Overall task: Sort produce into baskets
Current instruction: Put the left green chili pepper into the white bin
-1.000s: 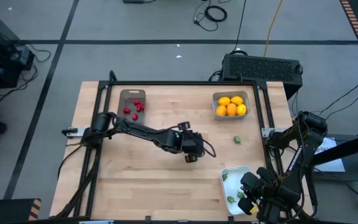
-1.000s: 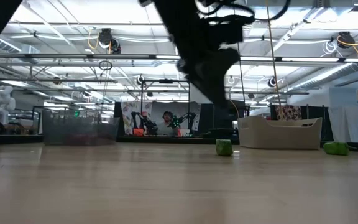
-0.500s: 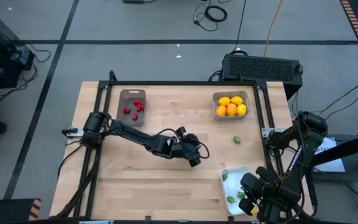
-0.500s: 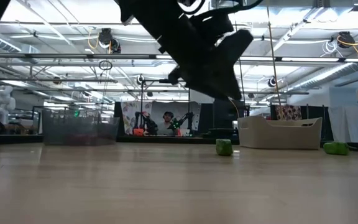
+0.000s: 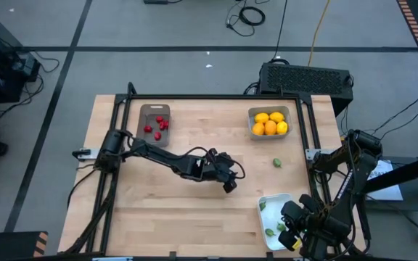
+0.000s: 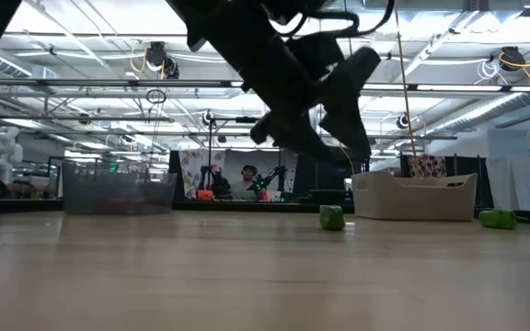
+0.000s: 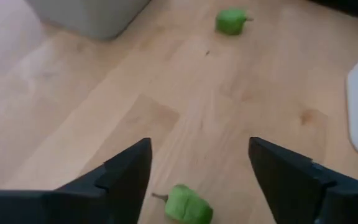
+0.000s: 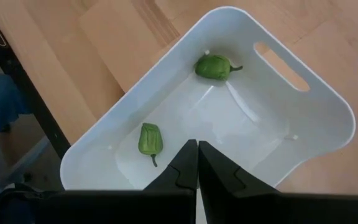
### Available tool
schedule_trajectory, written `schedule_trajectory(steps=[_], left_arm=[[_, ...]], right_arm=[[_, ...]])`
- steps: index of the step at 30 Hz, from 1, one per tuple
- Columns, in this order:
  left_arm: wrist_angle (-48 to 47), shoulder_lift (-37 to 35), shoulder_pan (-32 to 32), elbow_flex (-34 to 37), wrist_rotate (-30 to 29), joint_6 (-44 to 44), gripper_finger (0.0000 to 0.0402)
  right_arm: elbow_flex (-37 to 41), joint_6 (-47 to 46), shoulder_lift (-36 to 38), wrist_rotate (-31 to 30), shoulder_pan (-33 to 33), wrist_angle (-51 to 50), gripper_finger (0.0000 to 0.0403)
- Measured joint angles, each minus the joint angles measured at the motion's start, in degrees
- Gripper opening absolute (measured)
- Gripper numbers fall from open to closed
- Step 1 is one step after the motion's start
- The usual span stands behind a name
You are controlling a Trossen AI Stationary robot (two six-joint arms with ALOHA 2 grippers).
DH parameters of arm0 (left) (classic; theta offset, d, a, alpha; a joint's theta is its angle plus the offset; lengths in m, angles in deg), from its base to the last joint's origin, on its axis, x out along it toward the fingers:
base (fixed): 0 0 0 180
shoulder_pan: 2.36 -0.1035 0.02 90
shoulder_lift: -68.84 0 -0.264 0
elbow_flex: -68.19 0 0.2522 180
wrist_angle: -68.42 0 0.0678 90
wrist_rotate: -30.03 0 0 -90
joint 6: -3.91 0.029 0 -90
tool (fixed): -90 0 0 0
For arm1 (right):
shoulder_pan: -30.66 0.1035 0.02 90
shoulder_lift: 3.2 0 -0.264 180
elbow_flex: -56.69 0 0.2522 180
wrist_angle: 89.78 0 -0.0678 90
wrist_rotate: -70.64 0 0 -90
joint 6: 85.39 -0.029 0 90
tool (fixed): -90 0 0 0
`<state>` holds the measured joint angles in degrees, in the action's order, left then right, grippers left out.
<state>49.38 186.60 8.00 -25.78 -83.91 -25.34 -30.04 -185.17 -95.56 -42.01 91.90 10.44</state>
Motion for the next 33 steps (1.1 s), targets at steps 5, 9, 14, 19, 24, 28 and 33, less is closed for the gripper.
schedule_trajectory(steps=[5, 9, 14, 19, 24, 28, 33], left_arm=[[-1.05, 1.53, -0.71, 0.0, -0.04, -4.82, 0.0311], [-1.19, 3.26, -1.56, 0.0, -0.07, -6.73, 0.0318], [-1.84, 5.34, -1.84, 0.02, 0.23, -7.99, 0.0317], [-1.42, 6.44, -1.92, 0.0, 0.22, -8.96, 0.0317], [-1.13, 7.81, -1.73, -0.02, 0.49, -9.47, 0.0317], [-1.13, 8.64, -0.83, -0.15, 0.17, -9.41, 0.0317], [-1.48, 8.91, 0.84, -0.15, -0.66, -9.03, 0.0317]], right_arm=[[0.0, -0.03, -0.02, -0.07, -0.02, -0.01, 0.0004], [0.0, -0.03, -0.02, -0.11, -0.02, 0.01, 0.0004], [0.0, -0.03, -0.02, -0.11, -0.02, -0.02, 0.0004], [0.0, -0.06, -0.02, -0.11, -0.04, -0.11, 0.0004], [0.0, -0.03, -0.02, -0.3, -0.04, -0.26, 0.0004], [0.0, -0.03, -0.02, -1.47, -0.04, -0.24, 0.0004], [0.0, -0.03, -0.02, -1.49, -0.02, -0.24, 0.0004]])
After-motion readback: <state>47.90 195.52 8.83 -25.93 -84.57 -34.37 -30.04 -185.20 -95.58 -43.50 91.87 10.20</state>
